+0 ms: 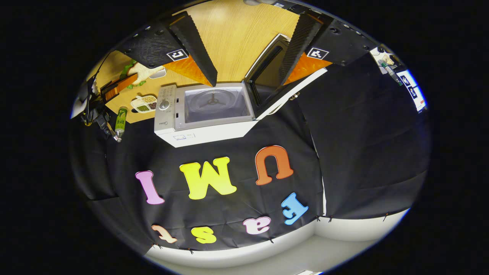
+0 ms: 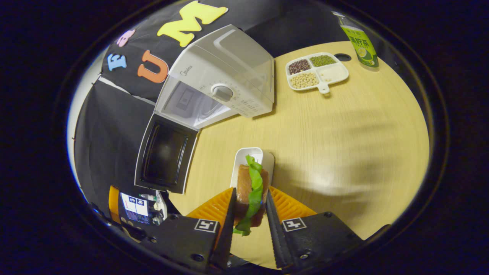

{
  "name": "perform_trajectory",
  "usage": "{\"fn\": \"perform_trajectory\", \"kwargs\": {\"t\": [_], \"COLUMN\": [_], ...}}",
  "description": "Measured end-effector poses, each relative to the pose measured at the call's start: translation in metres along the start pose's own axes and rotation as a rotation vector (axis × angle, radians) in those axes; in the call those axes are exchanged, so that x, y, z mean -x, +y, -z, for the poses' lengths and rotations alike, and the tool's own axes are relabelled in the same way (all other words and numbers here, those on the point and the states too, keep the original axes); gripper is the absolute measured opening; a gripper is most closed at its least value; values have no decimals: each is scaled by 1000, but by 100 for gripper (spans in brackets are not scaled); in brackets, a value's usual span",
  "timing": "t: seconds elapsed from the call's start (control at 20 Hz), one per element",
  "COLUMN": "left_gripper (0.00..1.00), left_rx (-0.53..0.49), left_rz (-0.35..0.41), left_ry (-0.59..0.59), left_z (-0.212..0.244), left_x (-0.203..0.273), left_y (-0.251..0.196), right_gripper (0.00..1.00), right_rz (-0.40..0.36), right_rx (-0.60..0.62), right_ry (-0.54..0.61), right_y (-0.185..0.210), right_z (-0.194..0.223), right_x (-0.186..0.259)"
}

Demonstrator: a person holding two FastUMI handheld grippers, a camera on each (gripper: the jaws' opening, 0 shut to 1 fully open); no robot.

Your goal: Open the microwave oven with the left hand, put the food in, and close the microwave oven.

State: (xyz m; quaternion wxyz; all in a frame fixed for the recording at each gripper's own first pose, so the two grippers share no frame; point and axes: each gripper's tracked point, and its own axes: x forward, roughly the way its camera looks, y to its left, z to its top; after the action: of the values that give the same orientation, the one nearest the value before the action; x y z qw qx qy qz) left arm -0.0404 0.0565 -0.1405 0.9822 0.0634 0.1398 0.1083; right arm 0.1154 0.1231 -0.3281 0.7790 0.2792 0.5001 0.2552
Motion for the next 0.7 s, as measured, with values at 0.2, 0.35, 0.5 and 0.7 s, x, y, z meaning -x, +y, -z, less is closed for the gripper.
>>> {"fn": "perform_trajectory", "kwargs": {"t": [0.2,0.35,0.5,0.7], "left_gripper": [96,96,97,97], "left_rx": [0,3,-9,-37], "left_rz": [26,71,114,184], "left_ry": [-2,-26,-58,-78], "left_z": [5,6,6,14], "left_x": [-6,-12,-16,-17], "left_y": [6,17,31,48], "right_gripper": [31,36,27,35], "right_rz": [0,9,-24,-79], "right_rx": [-17,3,-15,-82], "right_ry": [0,-61,-154,-325], "right_y": [9,30,69,116], "right_z": [2,0,-8,-26], "right_x": [3,22,36,34]}}
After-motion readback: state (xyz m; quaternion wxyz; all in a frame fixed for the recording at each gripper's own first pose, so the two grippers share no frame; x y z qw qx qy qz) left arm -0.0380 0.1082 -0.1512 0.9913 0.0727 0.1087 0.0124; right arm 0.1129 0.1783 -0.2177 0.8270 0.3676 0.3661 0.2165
